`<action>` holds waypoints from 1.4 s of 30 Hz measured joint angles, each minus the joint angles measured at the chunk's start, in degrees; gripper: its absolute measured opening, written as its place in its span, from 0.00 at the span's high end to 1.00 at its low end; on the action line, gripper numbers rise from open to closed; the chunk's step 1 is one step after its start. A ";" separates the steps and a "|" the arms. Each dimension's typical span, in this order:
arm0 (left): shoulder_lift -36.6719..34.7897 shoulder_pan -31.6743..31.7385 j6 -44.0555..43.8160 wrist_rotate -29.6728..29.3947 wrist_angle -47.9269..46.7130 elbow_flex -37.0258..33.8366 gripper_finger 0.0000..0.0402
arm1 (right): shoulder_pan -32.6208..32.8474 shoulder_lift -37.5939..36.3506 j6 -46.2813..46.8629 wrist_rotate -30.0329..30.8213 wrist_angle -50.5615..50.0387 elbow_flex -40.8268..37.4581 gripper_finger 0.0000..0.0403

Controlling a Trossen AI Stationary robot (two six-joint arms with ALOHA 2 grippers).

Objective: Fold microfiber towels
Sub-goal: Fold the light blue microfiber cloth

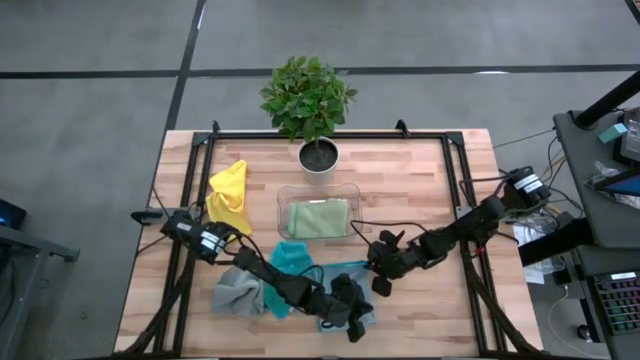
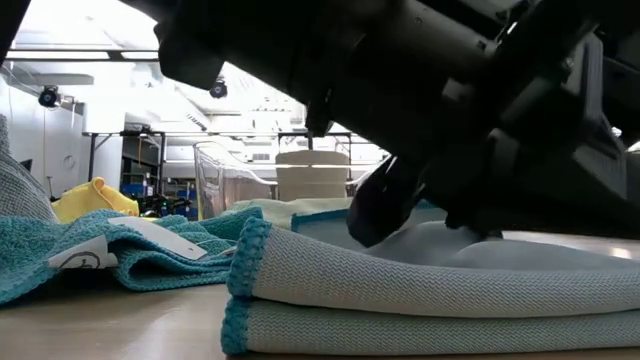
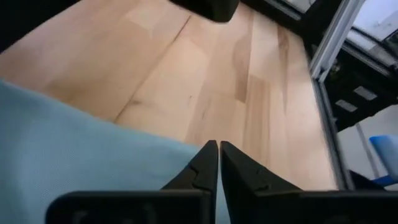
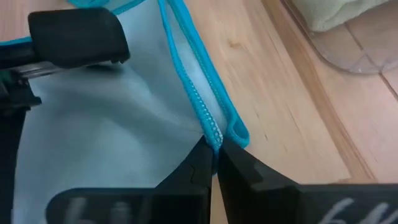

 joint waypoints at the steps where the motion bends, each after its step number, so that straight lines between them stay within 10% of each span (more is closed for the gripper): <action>1: 0.02 0.00 -0.64 0.33 -0.04 -0.10 1.00 | 0.00 -0.21 -0.32 0.00 -0.15 0.00 0.98; 17: 0.62 -1.14 -5.02 8.10 -0.16 -0.02 1.00 | -2.51 -1.24 -16.97 -0.55 -1.44 0.00 0.98; 42: -4.48 -1.62 -3.07 24.20 -15.32 -0.59 1.00 | -3.63 -1.94 -13.71 -1.42 -3.67 -0.11 0.92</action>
